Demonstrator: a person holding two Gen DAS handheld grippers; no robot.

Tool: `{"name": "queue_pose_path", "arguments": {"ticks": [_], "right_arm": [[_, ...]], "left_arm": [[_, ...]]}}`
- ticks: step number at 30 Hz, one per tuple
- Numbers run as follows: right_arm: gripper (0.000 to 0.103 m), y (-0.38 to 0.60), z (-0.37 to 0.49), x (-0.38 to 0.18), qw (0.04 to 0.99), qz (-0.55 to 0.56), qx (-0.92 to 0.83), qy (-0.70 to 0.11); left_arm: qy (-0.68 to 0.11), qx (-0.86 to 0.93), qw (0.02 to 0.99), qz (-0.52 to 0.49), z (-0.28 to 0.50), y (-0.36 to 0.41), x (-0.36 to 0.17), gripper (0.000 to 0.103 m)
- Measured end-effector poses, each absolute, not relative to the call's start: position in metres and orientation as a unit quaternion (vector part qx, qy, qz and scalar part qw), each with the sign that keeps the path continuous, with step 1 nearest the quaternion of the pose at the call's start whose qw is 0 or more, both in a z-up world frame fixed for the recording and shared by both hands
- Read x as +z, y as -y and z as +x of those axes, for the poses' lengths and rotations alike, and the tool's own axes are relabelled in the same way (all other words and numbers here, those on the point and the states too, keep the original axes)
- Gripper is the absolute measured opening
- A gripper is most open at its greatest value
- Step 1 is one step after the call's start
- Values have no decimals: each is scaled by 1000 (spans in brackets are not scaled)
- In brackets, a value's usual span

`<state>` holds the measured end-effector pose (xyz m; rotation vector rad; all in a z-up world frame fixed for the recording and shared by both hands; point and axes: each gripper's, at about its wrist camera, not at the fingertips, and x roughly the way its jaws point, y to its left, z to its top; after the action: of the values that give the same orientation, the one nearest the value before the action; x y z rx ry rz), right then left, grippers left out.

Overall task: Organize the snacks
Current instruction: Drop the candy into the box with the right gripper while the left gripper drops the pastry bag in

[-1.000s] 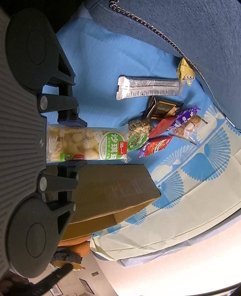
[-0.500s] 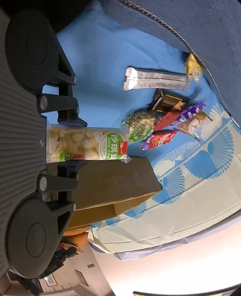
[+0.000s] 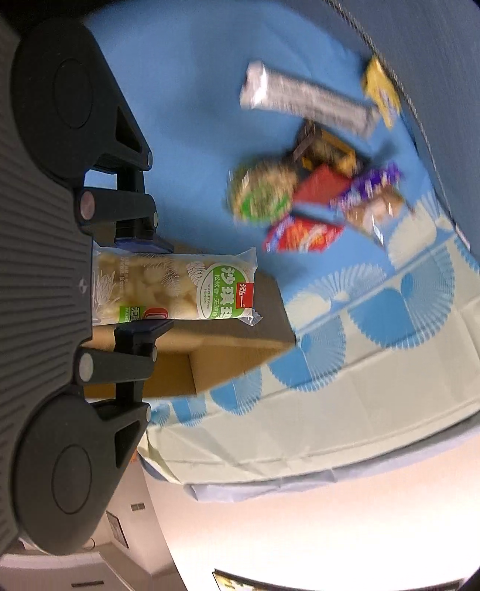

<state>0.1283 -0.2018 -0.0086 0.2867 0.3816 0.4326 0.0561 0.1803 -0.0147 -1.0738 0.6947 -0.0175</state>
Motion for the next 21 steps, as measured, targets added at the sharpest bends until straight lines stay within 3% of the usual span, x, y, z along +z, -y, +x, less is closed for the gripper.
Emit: {"name": "queue_pose_path", "arguments": {"ticks": [21], "right_arm": [[18, 217, 131, -12, 944, 167, 208, -192]], "left_arm": [[-326, -97, 802, -491, 139, -74, 26, 39]]}}
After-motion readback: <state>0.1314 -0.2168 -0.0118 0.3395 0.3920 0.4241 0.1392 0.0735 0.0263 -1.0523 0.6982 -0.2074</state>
